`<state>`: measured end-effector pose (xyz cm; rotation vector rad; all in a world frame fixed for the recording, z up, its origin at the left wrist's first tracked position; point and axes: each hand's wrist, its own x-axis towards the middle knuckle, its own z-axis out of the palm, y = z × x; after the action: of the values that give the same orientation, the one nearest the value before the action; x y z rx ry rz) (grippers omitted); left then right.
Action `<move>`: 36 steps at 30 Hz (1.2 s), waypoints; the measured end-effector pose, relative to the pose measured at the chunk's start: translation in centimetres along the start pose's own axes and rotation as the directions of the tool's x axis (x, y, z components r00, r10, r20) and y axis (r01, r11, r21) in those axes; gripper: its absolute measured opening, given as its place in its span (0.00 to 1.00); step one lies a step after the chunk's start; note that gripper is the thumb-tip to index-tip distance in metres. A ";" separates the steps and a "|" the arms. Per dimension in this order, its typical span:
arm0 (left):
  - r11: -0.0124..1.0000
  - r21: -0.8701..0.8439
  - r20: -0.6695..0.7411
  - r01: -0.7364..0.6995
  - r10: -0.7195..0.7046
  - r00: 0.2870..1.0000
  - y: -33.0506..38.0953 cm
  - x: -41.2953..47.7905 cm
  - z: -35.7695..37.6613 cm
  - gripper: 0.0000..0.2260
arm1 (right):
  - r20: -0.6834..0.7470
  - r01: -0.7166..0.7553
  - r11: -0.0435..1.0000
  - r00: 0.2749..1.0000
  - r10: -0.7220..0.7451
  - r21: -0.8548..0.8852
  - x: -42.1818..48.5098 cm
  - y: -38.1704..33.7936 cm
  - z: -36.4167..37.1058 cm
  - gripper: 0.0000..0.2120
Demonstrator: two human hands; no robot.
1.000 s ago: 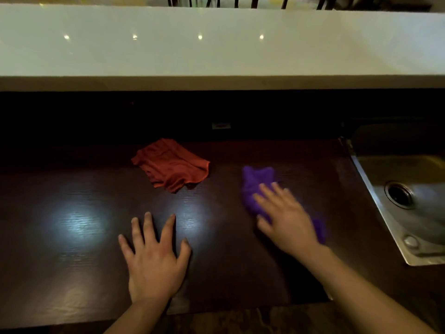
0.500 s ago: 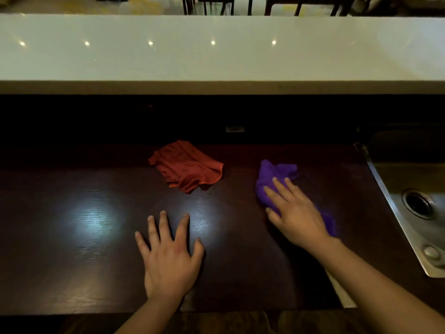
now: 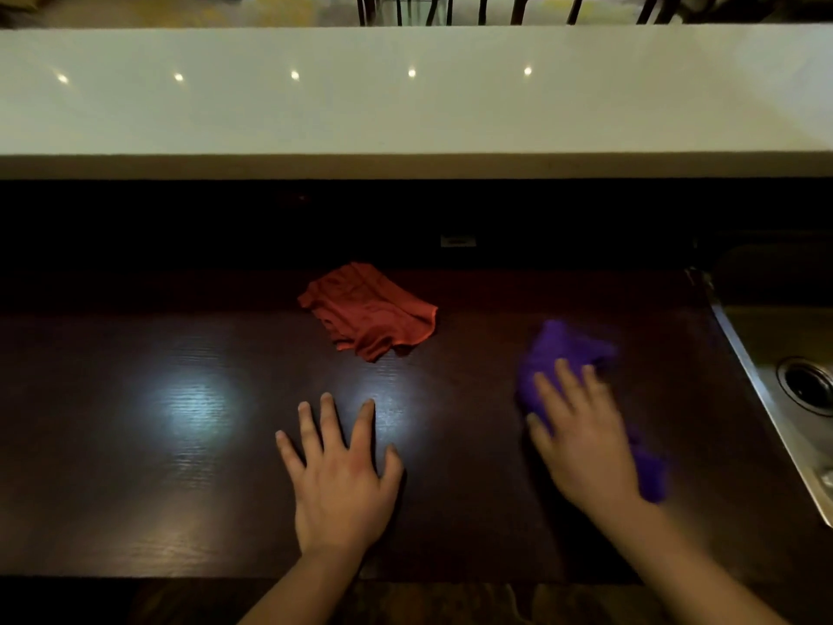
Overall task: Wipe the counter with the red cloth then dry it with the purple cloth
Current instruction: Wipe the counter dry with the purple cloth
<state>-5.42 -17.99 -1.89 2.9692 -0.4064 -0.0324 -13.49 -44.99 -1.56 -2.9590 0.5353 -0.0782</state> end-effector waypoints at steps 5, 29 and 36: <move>1.000 -0.007 -0.011 0.003 -0.003 1.000 0.0 0.0 0.0 0.28 | 0.067 0.064 0.998 0.996 -0.065 0.019 6.2 -1.8 -0.3 0.25; 0.935 -0.354 -0.020 0.013 -0.021 1.000 -1.4 -0.4 -1.2 0.24 | 0.117 0.354 0.932 0.925 -0.361 0.074 2.1 -9.8 0.9 0.26; 0.990 -0.138 0.007 -0.043 0.045 0.999 -13.8 -1.2 -3.3 0.28 | 0.085 0.405 0.905 0.905 -0.417 0.129 -2.6 -18.0 2.0 0.25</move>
<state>-2.76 -4.07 -0.61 2.8248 -0.4517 -0.0680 -9.54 -27.17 -1.09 -2.8932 -0.1143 0.0160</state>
